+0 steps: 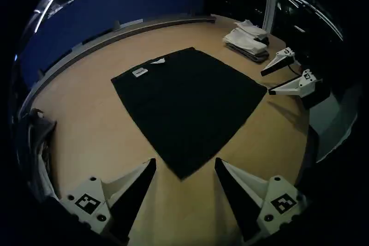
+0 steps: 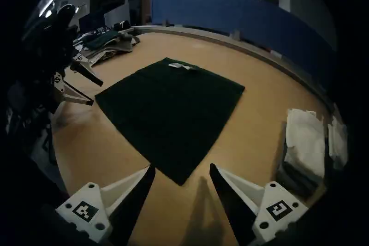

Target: Fold towel

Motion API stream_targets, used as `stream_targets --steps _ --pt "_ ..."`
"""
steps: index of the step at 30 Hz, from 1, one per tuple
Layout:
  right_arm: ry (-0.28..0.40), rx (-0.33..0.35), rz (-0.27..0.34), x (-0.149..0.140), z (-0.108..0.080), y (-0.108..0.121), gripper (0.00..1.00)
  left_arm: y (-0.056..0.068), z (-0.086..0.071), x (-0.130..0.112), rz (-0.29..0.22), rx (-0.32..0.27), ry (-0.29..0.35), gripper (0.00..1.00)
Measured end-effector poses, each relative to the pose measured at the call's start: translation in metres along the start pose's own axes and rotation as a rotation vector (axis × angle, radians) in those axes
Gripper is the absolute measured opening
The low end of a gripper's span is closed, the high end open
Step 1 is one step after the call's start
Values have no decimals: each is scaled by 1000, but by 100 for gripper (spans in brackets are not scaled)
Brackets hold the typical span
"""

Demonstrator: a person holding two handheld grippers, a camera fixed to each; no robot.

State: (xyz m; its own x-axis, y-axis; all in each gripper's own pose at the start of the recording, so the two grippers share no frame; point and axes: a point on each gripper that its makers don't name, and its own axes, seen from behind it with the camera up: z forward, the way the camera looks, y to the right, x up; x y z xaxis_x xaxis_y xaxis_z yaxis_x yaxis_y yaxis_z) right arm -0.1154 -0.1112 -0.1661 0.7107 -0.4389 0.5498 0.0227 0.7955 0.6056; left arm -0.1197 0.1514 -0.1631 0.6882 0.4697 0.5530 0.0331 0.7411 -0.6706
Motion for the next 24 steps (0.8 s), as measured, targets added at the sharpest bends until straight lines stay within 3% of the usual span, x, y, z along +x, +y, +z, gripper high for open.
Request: stream_targets --steps 4,9,17,21,24 --pt "-8 5 3 -2 1 -1 81 0 1 -2 -1 -3 -6 94" --pt "-20 11 10 -5 2 -2 66 2 3 -5 5 -14 -27 82" --pt "-37 21 12 -11 3 -5 60 3 6 -11 18 -13 -50 66" --pt "-47 19 11 -13 4 -4 30 1 7 -11 30 -1 -56 56" --pt "-50 13 14 -14 4 -4 24 -1 6 -11 35 6 -61 54"
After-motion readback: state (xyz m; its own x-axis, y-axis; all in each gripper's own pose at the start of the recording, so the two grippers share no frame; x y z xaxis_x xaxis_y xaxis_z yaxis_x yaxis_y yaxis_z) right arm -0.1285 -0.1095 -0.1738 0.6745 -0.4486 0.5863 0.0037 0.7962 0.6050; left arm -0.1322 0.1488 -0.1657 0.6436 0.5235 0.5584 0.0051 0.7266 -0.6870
